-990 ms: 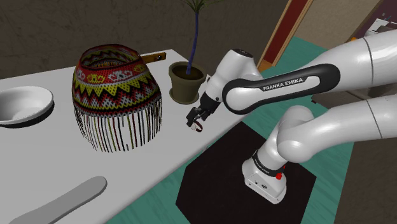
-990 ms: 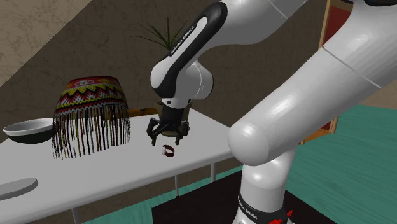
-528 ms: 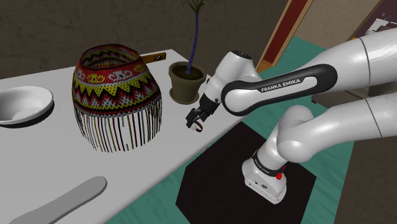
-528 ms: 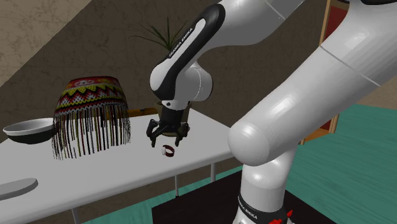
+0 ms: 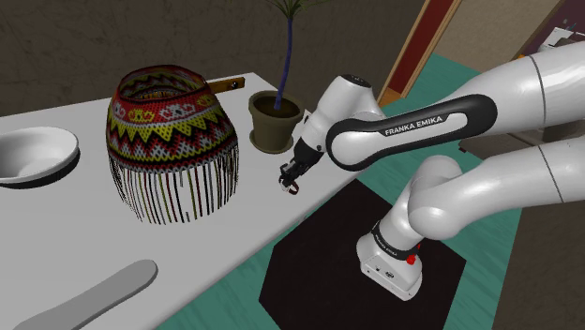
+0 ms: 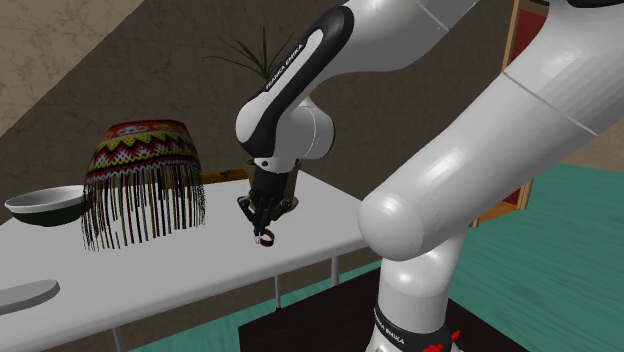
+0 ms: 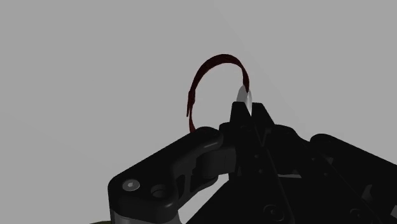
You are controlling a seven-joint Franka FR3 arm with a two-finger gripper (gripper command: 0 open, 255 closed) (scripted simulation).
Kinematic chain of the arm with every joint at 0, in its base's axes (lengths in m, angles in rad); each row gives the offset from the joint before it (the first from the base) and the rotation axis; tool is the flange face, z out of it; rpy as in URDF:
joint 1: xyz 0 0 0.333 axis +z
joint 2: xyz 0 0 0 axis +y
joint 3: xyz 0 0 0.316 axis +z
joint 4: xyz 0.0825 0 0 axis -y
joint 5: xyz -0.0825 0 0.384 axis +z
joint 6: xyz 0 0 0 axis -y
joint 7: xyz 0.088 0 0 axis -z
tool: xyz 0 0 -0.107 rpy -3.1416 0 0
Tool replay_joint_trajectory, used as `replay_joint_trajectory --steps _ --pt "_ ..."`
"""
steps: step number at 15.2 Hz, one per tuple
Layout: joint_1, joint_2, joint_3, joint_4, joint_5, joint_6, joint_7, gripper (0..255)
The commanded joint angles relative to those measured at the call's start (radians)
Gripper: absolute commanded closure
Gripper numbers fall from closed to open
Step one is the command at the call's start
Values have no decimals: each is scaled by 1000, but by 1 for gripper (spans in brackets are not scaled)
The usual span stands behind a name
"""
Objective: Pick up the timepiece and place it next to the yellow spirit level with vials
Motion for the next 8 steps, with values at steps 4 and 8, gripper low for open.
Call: replay_joint_trajectory --steps 4,8 --pt "-7 -28 -2 13 -13 -41 9 255" --pt "-20 -78 -7 43 -36 -119 26 255"
